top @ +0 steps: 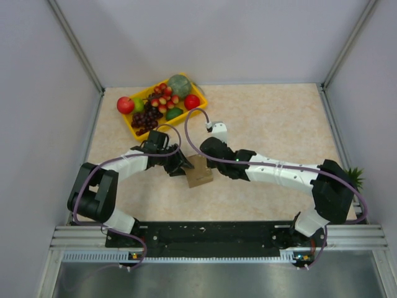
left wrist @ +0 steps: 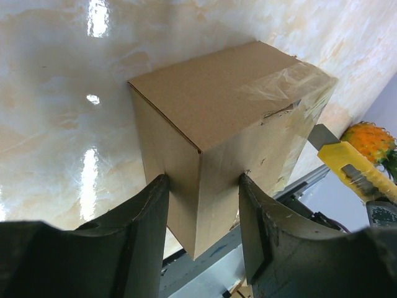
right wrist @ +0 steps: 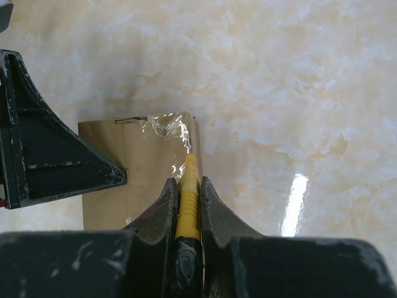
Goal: Unpack the express box
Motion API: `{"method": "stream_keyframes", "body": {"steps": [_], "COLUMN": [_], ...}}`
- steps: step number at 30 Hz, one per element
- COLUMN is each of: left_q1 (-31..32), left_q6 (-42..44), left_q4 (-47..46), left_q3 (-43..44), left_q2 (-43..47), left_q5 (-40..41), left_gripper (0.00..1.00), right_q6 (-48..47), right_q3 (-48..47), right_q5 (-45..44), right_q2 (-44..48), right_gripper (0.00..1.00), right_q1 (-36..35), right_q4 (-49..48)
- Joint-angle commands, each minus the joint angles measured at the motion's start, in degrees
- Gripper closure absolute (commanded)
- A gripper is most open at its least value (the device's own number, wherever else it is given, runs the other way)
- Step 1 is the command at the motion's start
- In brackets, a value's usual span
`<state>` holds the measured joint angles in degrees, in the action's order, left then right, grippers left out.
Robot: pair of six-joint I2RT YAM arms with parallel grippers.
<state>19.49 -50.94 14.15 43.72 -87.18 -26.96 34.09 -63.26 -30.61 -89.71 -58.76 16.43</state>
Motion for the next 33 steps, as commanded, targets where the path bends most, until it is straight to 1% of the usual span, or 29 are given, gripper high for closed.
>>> {"method": "stream_keyframes", "body": {"steps": [1, 9, 17, 33], "left_q1": [-0.68, -1.03, -1.38, -1.38], "left_q6": [-3.20, -3.91, -3.64, -3.91], "left_q4": [4.22, 3.78, 4.22, 4.57], "left_q3": [-1.45, -1.80, -1.89, -2.24], "left_q2": [-3.61, -4.49, -4.49, -4.58], "left_q5": [4.46, 4.72, 5.78, 6.66], "left_gripper": [0.71, 0.72, 0.73, 0.74], "right_q6": [-0.33, -2.62, -2.53, -1.13], "right_q3": [-2.56, -1.34, 0.07, -0.37], "right_q5": [4.24, 7.31, 8.64, 14.70], "right_q2": [0.15, 0.94, 4.19, 6.04], "right_gripper": [1.00, 1.00, 1.00, 1.00], "right_q1": [-1.62, -1.71, -1.71, -1.71], "right_q4": [8.27, 10.99, 13.89, 19.52]}}
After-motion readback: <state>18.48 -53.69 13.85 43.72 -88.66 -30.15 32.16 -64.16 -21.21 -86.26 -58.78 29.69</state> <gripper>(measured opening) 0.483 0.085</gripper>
